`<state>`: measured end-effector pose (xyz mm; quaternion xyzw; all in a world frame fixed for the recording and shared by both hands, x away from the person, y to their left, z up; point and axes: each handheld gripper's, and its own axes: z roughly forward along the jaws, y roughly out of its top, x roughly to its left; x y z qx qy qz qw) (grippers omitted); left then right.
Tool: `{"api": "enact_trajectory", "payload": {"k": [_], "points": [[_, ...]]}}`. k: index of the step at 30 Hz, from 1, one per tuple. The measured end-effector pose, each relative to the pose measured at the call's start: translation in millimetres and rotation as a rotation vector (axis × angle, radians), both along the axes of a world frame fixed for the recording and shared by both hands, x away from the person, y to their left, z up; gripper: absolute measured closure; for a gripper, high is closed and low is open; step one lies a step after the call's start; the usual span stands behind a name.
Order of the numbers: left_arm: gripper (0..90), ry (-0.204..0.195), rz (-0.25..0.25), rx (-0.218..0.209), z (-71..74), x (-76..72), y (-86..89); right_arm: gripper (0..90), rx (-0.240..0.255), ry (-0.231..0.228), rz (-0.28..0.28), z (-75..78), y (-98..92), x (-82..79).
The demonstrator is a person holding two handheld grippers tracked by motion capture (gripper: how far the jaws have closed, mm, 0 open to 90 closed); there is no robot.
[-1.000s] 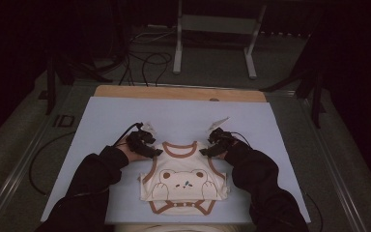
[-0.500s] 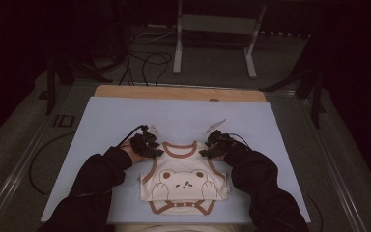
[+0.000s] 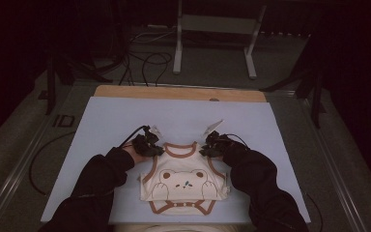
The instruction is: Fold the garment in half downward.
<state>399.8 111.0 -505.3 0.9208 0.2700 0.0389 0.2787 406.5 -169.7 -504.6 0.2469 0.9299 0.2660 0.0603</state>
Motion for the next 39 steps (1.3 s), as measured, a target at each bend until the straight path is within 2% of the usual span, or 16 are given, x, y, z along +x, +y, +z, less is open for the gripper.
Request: {"api": "enact_trajectory", "payload": {"k": [5, 7, 8, 10, 12, 20, 24, 34, 37, 39], "points": [[85.7, 0.005, 0.003, -0.006, -0.1, 0.3, 0.5, 81.9, -0.005, -0.002, 0.013, 0.0, 1.0, -0.4], [85.9, 0.004, -0.005, -0.001, 0.2, 0.5, 0.6, 82.2, 0.003, 0.010, -0.005, 0.7, 1.8, -1.2], [86.0, 0.002, -0.006, -0.001, 0.2, 0.4, 0.6, 82.3, -0.004, 0.001, 0.012, 0.2, 1.0, -0.2], [86.2, -0.001, -0.007, -0.002, 0.6, 0.2, 0.5, 82.4, 0.007, 0.012, -0.009, 0.5, 1.5, -0.5], [86.3, 0.003, -0.008, -0.008, 2.1, 0.9, 1.5, 82.4, 0.001, 0.013, -0.007, 1.3, 1.1, -0.6], [86.3, -0.020, -0.006, -0.041, 15.0, 0.2, 7.1, 82.4, 0.031, -0.018, -0.005, 13.8, -4.1, -1.0], [86.3, -0.030, -0.010, -0.043, 20.2, -0.5, 7.8, 82.5, 0.038, -0.028, -0.008, 19.6, -5.2, -1.9], [86.3, -0.052, -0.014, -0.061, 29.9, -1.9, 9.4, 82.4, 0.049, -0.037, -0.013, 23.3, -6.9, -1.7], [86.6, -0.045, -0.020, -0.075, 34.5, -1.6, 10.4, 82.4, 0.052, -0.034, -0.010, 26.6, -7.7, -2.1], [86.7, -0.046, -0.021, -0.083, 37.3, -1.6, 10.7, 82.4, 0.052, -0.047, -0.010, 27.9, -7.4, -2.2]]}}
